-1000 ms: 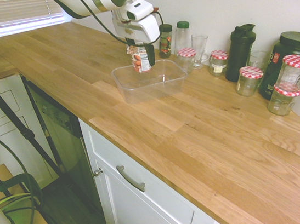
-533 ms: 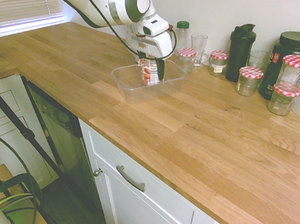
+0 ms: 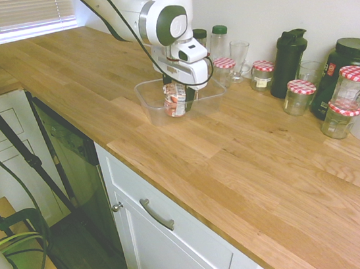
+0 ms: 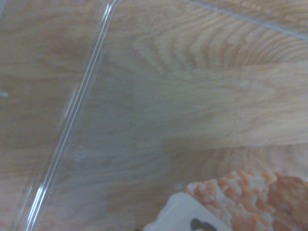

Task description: Put the cereal into the container

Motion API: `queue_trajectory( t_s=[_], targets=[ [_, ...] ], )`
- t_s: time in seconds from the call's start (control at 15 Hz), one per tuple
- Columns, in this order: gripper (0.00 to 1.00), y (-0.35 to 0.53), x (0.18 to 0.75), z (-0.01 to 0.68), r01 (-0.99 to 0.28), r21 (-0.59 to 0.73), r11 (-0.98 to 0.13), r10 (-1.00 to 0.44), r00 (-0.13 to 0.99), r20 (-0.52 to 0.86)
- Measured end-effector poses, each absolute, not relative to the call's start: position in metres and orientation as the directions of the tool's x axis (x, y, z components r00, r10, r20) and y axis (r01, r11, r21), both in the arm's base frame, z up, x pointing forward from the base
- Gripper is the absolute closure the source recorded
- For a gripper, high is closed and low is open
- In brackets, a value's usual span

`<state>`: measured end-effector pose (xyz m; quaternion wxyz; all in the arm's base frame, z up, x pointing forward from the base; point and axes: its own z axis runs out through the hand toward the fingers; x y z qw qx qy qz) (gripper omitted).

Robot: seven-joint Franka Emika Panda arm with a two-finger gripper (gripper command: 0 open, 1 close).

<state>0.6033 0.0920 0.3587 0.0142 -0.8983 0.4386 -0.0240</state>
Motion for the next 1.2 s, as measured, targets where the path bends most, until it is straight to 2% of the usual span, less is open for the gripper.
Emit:
queue_trajectory(
  t_s=[0.6,0.93,1.2],
  targets=[
    [0.00,0.091,0.606,0.355,-0.789,-0.029,-0.614,-0.789,0.614,0.016],
    [0.00,0.107,0.583,0.372,-0.818,0.022,-0.575,-0.812,0.567,-0.141],
    [0.00,0.111,0.559,0.403,-0.821,0.009,-0.571,-0.811,0.562,-0.160]
  ],
)
